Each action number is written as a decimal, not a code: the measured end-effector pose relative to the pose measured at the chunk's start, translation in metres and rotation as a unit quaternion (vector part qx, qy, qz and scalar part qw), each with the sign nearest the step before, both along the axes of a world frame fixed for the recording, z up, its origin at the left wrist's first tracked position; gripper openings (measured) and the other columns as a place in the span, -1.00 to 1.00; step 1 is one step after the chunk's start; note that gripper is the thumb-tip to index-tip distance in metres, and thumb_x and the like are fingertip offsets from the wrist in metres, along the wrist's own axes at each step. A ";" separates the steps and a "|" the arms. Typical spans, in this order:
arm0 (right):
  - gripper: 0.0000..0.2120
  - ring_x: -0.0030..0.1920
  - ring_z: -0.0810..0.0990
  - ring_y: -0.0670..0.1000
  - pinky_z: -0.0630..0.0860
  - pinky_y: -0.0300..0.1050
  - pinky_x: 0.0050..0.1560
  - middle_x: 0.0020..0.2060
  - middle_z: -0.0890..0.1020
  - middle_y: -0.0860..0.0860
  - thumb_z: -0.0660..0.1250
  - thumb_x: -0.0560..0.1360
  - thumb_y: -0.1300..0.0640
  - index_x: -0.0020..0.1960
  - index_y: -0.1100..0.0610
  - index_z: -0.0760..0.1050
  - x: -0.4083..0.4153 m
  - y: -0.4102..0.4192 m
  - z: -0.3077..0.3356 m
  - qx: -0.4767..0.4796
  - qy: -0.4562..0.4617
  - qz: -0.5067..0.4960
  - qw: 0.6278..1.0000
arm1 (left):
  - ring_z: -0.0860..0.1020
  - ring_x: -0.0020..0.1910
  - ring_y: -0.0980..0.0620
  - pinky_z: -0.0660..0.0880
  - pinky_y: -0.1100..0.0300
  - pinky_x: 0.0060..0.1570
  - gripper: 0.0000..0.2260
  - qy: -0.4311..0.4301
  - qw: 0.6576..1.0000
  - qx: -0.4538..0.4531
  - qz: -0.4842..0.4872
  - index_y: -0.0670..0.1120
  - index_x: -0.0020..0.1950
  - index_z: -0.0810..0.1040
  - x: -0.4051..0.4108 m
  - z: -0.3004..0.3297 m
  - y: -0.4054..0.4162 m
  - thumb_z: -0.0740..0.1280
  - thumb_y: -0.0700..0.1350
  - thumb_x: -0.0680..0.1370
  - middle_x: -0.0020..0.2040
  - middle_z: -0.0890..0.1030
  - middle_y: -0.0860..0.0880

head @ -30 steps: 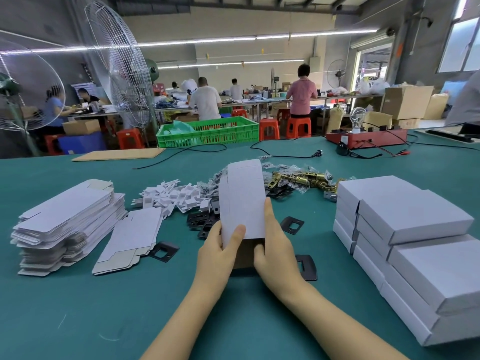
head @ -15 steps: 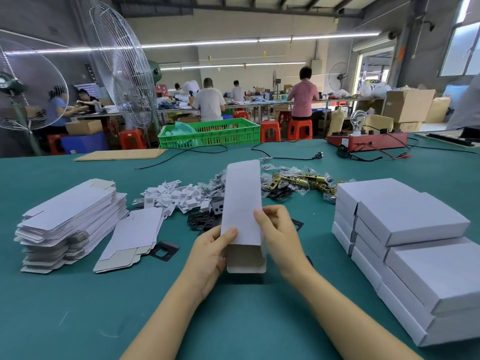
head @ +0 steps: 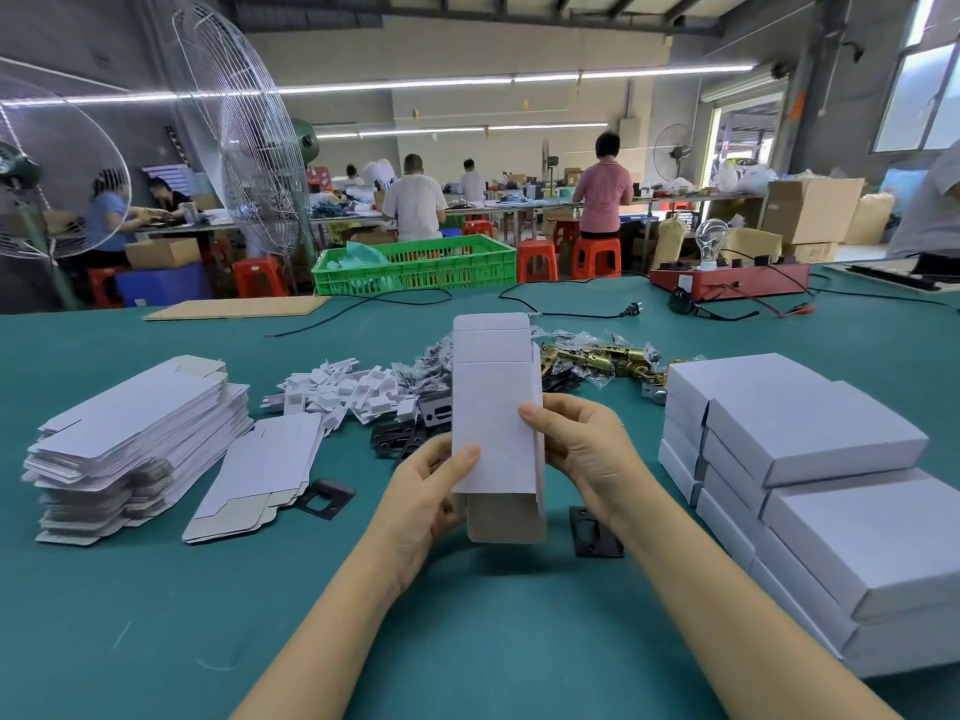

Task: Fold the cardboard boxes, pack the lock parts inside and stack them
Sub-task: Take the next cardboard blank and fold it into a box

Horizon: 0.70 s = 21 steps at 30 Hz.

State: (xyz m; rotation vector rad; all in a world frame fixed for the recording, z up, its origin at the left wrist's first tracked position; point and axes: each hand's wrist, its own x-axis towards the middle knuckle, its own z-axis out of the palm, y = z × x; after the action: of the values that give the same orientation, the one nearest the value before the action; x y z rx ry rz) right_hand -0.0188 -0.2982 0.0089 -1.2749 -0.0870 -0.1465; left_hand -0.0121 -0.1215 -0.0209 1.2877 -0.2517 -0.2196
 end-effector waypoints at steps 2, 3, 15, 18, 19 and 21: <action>-0.65 -0.13 0.69 -0.01 0.62 -0.17 -0.12 -0.13 0.72 0.06 0.48 0.27 0.08 0.01 0.21 0.60 -0.002 -0.002 0.006 -0.038 -0.018 0.019 0.999 | 0.64 -0.19 0.01 0.56 0.18 -0.33 -0.68 -0.014 1.000 -0.005 0.015 -0.05 0.10 0.64 0.001 0.008 0.003 0.52 0.04 0.41 -0.01 0.69 -0.09; -0.64 -0.11 0.69 -0.02 0.63 -0.14 -0.07 -0.13 0.72 0.05 0.48 0.26 0.06 0.01 0.19 0.60 -0.002 -0.003 0.008 -0.060 -0.026 0.032 0.997 | 0.65 -0.20 -0.01 0.58 0.18 -0.32 -0.67 -0.021 1.000 -0.011 0.019 -0.06 0.10 0.64 0.001 0.013 0.005 0.52 0.03 0.40 -0.01 0.69 -0.10; -0.85 -0.15 0.68 -0.10 0.52 -0.34 -0.30 -0.10 0.72 -0.01 0.39 0.50 0.23 0.06 0.13 0.55 -0.015 -0.005 0.033 -0.127 -0.043 0.089 0.987 | 0.67 -0.06 -0.11 0.64 0.05 -0.13 -0.69 -0.075 0.996 -0.028 0.046 -0.06 0.09 0.65 0.000 0.032 0.009 0.45 -0.01 0.38 0.06 0.69 -0.12; -0.82 -0.14 0.64 -0.09 0.45 -0.42 -0.36 -0.04 0.67 -0.02 0.41 0.50 0.13 0.10 0.06 0.52 -0.016 0.004 0.035 -0.219 -0.037 -0.019 0.975 | 0.67 -0.08 -0.08 0.62 0.11 -0.18 -0.73 -0.091 0.989 -0.001 0.120 -0.08 0.10 0.59 -0.001 0.032 0.002 0.45 -0.03 0.44 -0.01 0.71 -0.06; -0.78 -0.07 0.61 -0.07 0.47 -0.38 -0.27 0.01 0.63 -0.03 0.40 0.51 0.07 0.13 0.05 0.51 -0.015 0.008 0.034 -0.272 -0.042 -0.085 0.958 | 0.66 -0.11 -0.05 0.60 0.15 -0.22 -0.80 -0.102 0.984 0.007 0.149 -0.06 0.08 0.59 -0.002 0.032 0.000 0.45 -0.07 0.48 -0.05 0.71 -0.04; -0.70 0.11 0.53 -0.02 0.48 -0.19 0.06 0.12 0.55 -0.02 0.34 0.54 -0.01 0.22 0.07 0.46 -0.017 0.020 0.031 -0.347 -0.073 -0.211 0.911 | 0.62 -0.16 0.01 0.56 0.17 -0.22 -0.89 -0.144 0.963 0.046 0.224 0.02 0.00 0.59 -0.004 0.033 -0.004 0.45 -0.12 0.51 -0.11 0.70 0.05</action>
State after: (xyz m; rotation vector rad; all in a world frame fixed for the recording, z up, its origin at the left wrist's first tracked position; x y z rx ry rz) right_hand -0.0359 -0.2785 0.0401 -1.9860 0.0152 -0.6285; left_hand -0.0164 -0.1257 0.0118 1.4338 -0.1918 0.3491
